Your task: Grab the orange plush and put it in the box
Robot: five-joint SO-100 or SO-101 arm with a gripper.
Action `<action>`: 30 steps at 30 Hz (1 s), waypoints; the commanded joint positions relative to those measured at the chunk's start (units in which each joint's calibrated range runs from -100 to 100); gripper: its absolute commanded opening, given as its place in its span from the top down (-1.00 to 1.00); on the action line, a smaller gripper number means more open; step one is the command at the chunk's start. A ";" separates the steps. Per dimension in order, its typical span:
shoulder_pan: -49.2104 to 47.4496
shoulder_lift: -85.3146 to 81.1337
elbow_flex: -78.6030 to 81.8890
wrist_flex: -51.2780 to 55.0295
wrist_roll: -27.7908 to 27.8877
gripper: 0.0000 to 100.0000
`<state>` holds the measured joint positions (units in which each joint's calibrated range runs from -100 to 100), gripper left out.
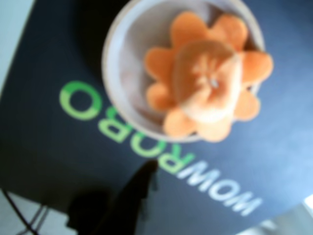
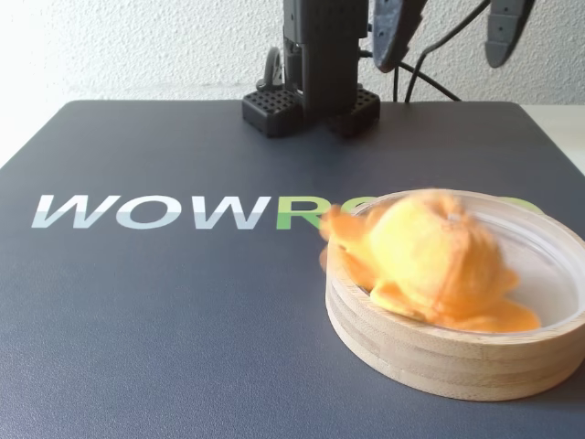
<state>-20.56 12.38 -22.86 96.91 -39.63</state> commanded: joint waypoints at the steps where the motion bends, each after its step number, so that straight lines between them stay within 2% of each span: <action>1: 0.13 -3.61 -0.44 -0.56 0.21 0.26; 10: 3.56 -8.92 1.10 2.49 0.79 0.26; 17: 11.33 -20.73 22.04 2.22 3.15 0.26; 23: 14.92 -31.10 39.27 -3.87 10.60 0.30; 30: 17.16 -45.77 59.66 -20.57 22.92 0.74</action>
<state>-4.42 -25.56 29.32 83.33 -22.18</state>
